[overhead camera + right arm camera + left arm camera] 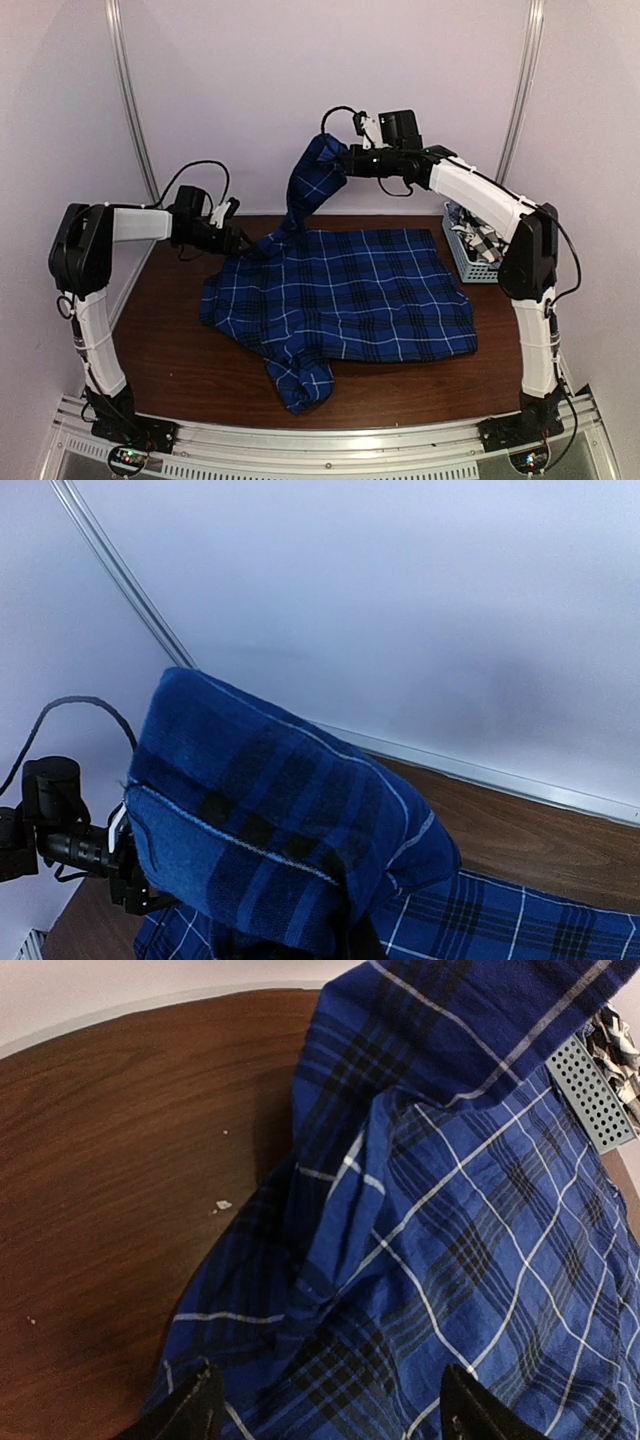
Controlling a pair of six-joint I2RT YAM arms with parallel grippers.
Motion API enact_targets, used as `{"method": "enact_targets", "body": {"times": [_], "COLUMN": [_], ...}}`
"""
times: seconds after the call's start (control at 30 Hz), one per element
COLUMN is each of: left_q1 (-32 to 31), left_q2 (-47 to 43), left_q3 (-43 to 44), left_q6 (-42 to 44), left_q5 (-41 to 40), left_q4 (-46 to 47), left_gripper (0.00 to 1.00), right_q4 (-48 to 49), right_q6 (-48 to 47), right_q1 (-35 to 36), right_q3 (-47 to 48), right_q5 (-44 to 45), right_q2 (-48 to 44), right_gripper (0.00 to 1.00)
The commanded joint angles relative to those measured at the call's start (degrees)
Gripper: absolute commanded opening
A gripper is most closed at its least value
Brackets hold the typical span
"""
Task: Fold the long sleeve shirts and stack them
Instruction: Adjust the sleeve at the center of the board.
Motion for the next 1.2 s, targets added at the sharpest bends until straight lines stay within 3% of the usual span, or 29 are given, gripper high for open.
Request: {"method": "enact_targets", "body": {"times": [0.0, 0.23, 0.8, 1.17], "left_q1": [-2.1, -2.7, 0.0, 0.1], "left_q2": [2.9, 8.5, 10.6, 11.1], "left_q3": [3.5, 9.2, 10.6, 8.0], "left_q6": [5.4, 7.2, 0.6, -6.1], "left_q5": [-1.0, -4.1, -6.3, -14.1], "left_q4": [2.6, 0.8, 4.9, 11.2], "left_gripper": [0.75, 0.7, 0.0, 0.0], "right_q4": [-0.2, -1.2, -2.4, -1.5], "right_q6": [0.9, 0.6, -0.8, -1.5], "right_q1": [-0.1, -0.2, -0.4, -1.6], "right_q3": [1.9, 1.9, -0.3, -0.4], "right_q5": [-1.5, -1.8, -0.9, -1.6], "right_q2": [0.2, -0.5, -1.5, -2.7], "right_gripper": [0.0, 0.0, 0.0, 0.0]}}
